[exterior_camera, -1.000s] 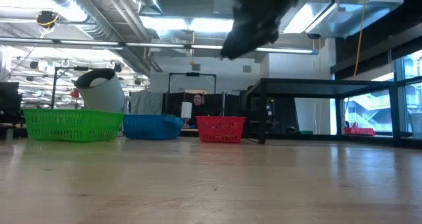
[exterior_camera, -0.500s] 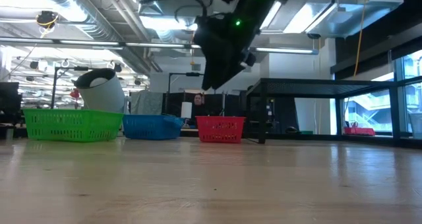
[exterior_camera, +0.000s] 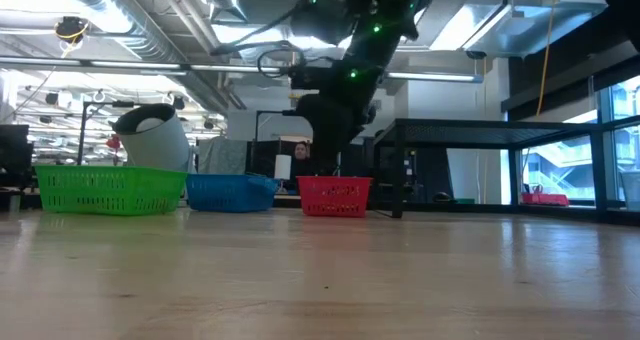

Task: Pick & Place Office Desk Supplies
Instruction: Put the red bin containing rubber bands on the shelf, then put the blue bin containing crayon boxes on the shelf

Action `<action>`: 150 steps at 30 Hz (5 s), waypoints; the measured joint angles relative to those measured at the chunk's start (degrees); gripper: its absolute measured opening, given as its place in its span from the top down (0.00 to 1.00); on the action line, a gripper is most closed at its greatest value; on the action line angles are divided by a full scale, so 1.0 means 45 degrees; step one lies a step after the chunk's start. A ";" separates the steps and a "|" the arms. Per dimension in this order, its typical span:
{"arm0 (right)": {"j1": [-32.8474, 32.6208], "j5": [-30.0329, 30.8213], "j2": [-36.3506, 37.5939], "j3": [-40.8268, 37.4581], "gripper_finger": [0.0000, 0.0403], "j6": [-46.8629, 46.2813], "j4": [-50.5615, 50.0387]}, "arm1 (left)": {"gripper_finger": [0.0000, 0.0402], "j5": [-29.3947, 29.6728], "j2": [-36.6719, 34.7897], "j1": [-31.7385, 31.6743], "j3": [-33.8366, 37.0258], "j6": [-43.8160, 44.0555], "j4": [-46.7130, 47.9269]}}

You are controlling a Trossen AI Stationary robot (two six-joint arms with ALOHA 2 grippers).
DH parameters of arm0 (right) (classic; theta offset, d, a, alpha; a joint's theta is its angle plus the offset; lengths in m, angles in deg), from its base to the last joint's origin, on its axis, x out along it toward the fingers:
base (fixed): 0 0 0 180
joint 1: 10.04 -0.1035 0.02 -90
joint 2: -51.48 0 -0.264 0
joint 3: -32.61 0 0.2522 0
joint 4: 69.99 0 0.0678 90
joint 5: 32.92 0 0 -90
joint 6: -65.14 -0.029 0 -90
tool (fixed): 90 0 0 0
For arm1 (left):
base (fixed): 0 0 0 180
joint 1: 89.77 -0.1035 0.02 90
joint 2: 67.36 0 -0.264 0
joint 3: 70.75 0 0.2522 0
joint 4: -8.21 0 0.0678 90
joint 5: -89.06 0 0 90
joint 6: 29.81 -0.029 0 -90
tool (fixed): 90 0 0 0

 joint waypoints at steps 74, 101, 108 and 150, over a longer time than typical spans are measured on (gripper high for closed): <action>-0.2954 -0.1329 0.8066 -0.0015 0.99 0.1521 -0.9475 | 0.64 0.0124 0.0000 0.0000 0.0000 0.0102 0.0016; 0.4500 -0.1591 1.3084 -0.5479 0.99 0.6022 -0.9023 | 0.64 0.1718 0.0000 -0.0034 0.0000 -0.0340 -0.0040; 0.7393 -0.2850 1.2954 -0.5479 0.99 0.7157 -0.8708 | 0.64 0.1695 0.0000 -0.0029 0.0000 -0.0340 -0.0038; 0.9251 -0.2551 1.2016 -0.5469 0.65 0.7063 -0.8565 | 0.64 0.2089 0.0000 -0.0029 0.0000 -0.1353 -0.0038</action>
